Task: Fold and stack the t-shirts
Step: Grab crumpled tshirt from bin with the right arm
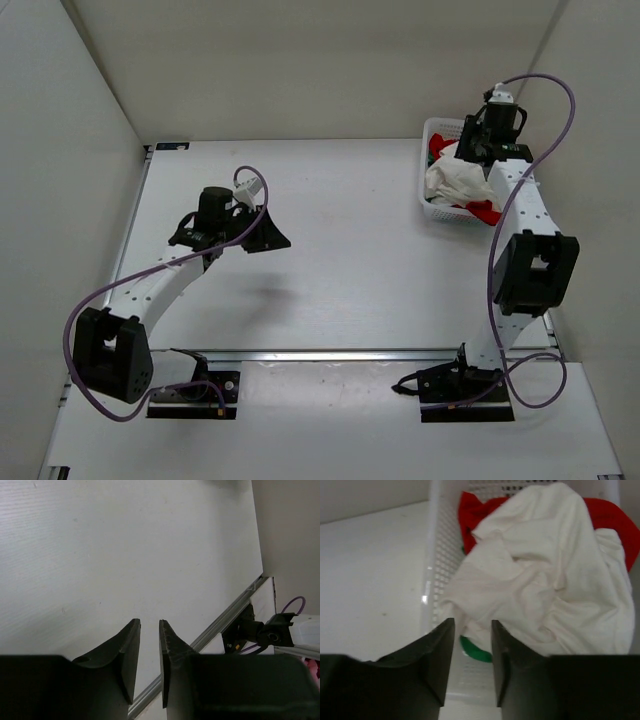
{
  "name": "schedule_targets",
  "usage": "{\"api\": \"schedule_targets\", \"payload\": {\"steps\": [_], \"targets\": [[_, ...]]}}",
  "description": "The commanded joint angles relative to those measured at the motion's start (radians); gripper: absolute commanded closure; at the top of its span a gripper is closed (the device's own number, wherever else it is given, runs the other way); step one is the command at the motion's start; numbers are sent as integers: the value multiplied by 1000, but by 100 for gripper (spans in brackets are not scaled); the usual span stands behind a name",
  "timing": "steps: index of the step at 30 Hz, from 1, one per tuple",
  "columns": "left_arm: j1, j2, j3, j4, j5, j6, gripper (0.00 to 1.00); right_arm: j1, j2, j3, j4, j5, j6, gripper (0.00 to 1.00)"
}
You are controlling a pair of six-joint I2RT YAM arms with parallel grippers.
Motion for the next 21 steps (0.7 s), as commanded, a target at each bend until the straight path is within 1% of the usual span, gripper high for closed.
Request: {"api": "schedule_targets", "payload": {"steps": [1,2,3,4,6,7,9,11,14,15,16,20,21], "targets": [[-1,-57,-56,47,40,-3,64,-42,95,63,-38,95,-45,63],[-8,-53,-51,44,28,0,61,-55,107,63,-28,79,-43,52],[-1,-50,-56,44,24,6,60,-64,135,81,-25,75,-43,46],[-7,-39,-53,42,17,12,56,-73,144,87,-31,49,-40,43],[16,-33,-56,58,40,-2,49,-72,198,149,-57,56,-57,36],[15,-28,-59,58,46,-7,48,-66,224,163,-63,73,-65,32],[24,-19,-58,55,54,-8,45,-50,256,184,-83,130,-74,29],[22,-16,-54,58,46,-7,46,-53,276,180,-80,167,-57,28],[24,-17,-61,59,43,-3,45,-64,284,140,-45,176,-37,30],[22,-10,-64,64,38,-8,45,-67,290,141,-37,162,-37,37],[28,-10,-62,65,40,-10,45,-72,295,138,-41,155,-31,47],[33,-5,-68,68,40,-14,46,-105,299,143,-34,67,1,68],[36,-7,-67,76,31,-13,46,-118,299,147,-32,37,9,76]]}}
